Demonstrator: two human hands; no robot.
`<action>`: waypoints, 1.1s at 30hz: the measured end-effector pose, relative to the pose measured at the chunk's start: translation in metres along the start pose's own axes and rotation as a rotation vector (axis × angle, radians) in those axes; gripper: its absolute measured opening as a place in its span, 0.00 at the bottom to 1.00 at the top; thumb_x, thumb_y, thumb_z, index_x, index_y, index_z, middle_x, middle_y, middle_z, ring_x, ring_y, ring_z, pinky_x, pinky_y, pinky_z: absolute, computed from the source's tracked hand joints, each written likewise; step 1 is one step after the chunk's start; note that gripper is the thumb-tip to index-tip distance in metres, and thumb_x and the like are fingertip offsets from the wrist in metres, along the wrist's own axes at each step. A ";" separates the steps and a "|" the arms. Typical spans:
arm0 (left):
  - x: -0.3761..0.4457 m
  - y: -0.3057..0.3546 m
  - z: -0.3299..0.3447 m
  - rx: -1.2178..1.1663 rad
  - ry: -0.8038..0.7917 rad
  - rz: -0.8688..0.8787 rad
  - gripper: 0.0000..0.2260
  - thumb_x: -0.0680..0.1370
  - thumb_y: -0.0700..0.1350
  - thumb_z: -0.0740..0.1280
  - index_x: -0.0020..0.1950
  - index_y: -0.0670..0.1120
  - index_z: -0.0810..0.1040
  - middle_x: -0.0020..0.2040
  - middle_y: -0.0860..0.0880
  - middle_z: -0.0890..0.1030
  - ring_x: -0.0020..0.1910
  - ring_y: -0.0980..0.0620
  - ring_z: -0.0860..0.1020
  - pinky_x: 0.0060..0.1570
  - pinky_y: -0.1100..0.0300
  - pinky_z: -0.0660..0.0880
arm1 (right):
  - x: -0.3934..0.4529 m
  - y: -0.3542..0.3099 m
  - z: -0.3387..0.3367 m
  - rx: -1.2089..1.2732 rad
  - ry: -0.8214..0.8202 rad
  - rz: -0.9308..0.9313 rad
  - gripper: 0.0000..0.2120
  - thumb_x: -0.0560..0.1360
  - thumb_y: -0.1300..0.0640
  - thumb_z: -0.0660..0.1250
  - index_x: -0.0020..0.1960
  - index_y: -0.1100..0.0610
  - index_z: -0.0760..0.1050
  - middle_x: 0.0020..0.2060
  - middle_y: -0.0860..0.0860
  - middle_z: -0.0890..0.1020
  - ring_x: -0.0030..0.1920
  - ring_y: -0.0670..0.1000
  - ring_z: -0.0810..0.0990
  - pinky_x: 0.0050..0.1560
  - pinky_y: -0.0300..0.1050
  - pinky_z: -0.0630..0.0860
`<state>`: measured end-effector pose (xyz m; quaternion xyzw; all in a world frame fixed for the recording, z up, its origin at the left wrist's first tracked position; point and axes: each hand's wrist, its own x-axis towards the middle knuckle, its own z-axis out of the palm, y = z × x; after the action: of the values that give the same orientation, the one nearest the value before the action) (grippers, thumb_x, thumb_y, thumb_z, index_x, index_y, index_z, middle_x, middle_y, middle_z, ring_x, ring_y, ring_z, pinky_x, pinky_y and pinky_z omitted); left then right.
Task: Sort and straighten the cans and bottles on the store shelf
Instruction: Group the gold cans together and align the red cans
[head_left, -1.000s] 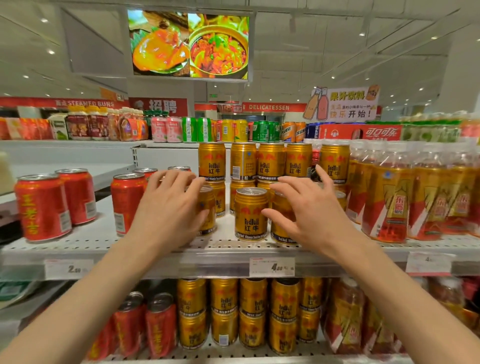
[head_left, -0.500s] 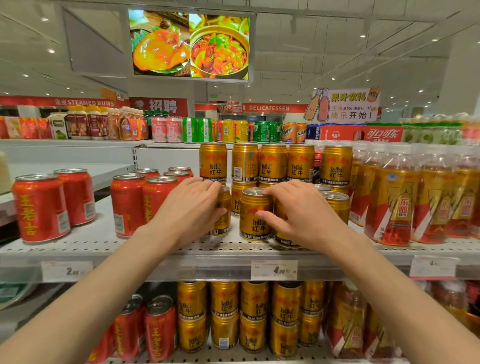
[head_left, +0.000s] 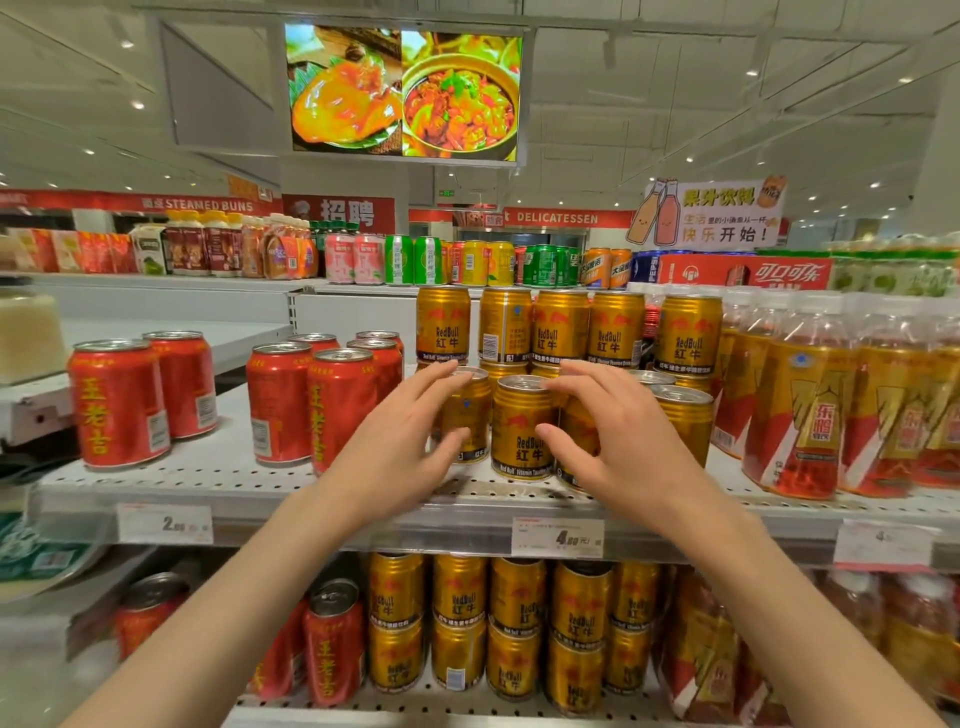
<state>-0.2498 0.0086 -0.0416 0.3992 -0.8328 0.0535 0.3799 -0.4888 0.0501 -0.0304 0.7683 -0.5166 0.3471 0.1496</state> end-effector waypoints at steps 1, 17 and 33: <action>-0.007 0.003 -0.001 -0.049 0.032 -0.020 0.25 0.81 0.51 0.66 0.78 0.54 0.65 0.77 0.57 0.66 0.75 0.59 0.64 0.74 0.58 0.64 | -0.006 0.000 0.001 0.008 0.029 -0.002 0.24 0.79 0.44 0.66 0.72 0.51 0.72 0.73 0.48 0.72 0.76 0.49 0.66 0.77 0.54 0.63; -0.156 0.033 0.024 -0.560 0.173 -0.559 0.14 0.78 0.44 0.70 0.62 0.56 0.78 0.52 0.56 0.84 0.52 0.55 0.82 0.51 0.67 0.77 | -0.141 -0.035 0.044 0.741 -0.075 0.412 0.07 0.76 0.50 0.71 0.54 0.42 0.79 0.47 0.37 0.83 0.46 0.44 0.81 0.42 0.30 0.75; -0.244 -0.104 -0.005 -0.718 -0.043 -0.625 0.13 0.78 0.42 0.71 0.58 0.57 0.79 0.49 0.58 0.85 0.48 0.56 0.82 0.50 0.66 0.76 | -0.164 -0.149 0.147 0.562 -0.164 0.790 0.05 0.77 0.50 0.70 0.54 0.44 0.80 0.42 0.45 0.85 0.40 0.44 0.81 0.39 0.32 0.74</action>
<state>-0.0777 0.0930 -0.2255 0.4749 -0.6463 -0.3630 0.4743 -0.3364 0.1394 -0.2292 0.5493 -0.6649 0.4414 -0.2477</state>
